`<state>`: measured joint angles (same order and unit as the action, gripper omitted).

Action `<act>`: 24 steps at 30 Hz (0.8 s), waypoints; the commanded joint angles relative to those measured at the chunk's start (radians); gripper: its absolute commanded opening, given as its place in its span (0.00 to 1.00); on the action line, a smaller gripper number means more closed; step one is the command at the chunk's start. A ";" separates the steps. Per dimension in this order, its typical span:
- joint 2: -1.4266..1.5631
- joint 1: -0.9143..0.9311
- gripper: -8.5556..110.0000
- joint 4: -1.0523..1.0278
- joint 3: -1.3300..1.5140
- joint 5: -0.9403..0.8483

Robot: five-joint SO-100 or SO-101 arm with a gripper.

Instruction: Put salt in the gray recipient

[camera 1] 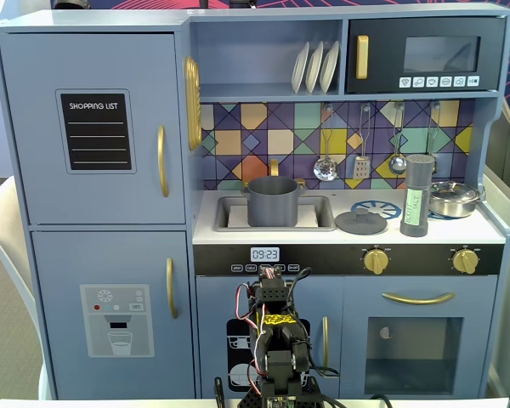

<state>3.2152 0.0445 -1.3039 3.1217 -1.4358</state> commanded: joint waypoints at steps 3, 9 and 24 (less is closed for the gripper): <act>0.005 -0.003 0.15 -0.009 -0.005 -0.002; 0.005 -0.003 0.15 -0.009 -0.005 -0.002; 0.005 0.140 0.17 0.014 -0.055 -0.109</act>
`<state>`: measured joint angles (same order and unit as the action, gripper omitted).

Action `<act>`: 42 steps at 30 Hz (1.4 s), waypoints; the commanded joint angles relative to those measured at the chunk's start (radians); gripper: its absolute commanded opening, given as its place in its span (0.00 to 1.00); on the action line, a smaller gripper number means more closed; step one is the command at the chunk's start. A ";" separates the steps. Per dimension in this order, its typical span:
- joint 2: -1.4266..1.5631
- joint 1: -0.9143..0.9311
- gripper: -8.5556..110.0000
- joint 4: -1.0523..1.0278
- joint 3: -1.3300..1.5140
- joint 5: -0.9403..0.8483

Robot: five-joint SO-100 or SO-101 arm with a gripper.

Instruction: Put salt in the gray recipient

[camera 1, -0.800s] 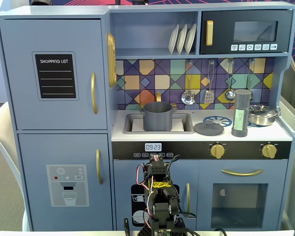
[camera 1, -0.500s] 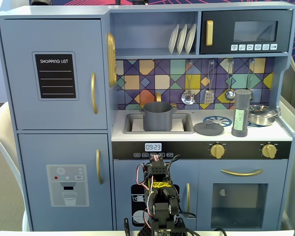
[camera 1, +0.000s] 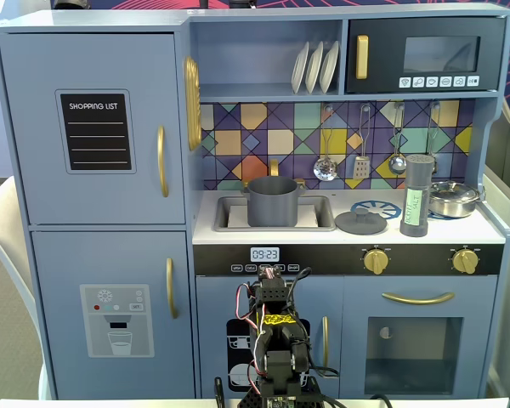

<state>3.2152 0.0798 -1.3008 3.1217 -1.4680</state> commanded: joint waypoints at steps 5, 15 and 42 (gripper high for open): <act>-0.032 0.460 0.09 0.083 -0.235 -0.275; -0.557 0.885 0.25 0.650 -0.844 -0.035; -1.419 0.884 0.65 1.367 -1.408 0.003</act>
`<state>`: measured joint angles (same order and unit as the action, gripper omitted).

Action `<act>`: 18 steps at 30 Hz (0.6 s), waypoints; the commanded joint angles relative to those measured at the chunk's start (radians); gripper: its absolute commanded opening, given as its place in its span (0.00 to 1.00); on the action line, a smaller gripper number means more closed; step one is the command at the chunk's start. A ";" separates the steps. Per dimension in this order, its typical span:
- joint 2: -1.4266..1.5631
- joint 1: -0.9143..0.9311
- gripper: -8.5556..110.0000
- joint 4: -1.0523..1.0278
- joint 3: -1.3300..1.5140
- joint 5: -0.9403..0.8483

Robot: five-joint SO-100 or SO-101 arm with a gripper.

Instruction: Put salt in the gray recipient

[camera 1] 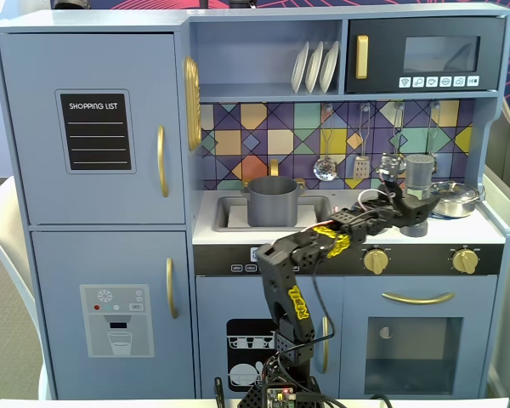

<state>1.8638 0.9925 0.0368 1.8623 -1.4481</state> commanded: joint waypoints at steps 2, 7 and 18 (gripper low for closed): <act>-0.123 -0.043 0.64 0.028 -0.207 -0.023; -0.219 -0.069 0.61 0.017 -0.302 -0.025; -0.290 -0.132 0.07 0.032 -0.446 0.063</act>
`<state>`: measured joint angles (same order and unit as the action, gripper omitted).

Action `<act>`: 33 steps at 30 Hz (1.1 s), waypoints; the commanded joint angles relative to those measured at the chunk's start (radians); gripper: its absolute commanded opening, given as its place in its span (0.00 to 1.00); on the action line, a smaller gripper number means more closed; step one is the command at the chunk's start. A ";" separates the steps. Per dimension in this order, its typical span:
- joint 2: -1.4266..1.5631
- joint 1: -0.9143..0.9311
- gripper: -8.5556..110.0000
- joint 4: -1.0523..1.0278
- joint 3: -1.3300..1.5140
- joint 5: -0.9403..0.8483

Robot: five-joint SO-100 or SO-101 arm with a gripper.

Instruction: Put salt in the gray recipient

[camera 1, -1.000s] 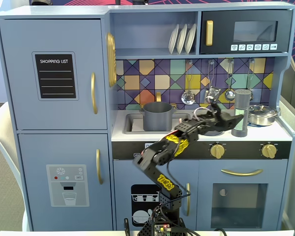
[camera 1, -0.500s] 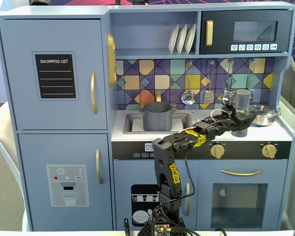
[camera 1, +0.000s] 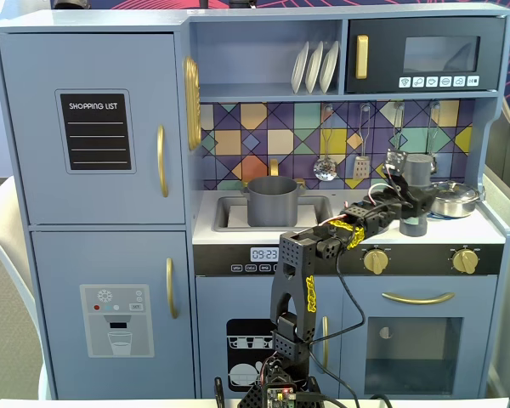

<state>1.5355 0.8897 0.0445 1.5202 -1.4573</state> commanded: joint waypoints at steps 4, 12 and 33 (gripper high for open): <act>0.172 -0.049 0.07 -0.020 -0.098 0.218; 0.531 -0.235 0.07 -0.457 -0.107 0.718; 0.374 -0.923 0.07 -0.713 -0.422 2.287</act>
<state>1.9328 0.0261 -0.6673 1.2164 0.6320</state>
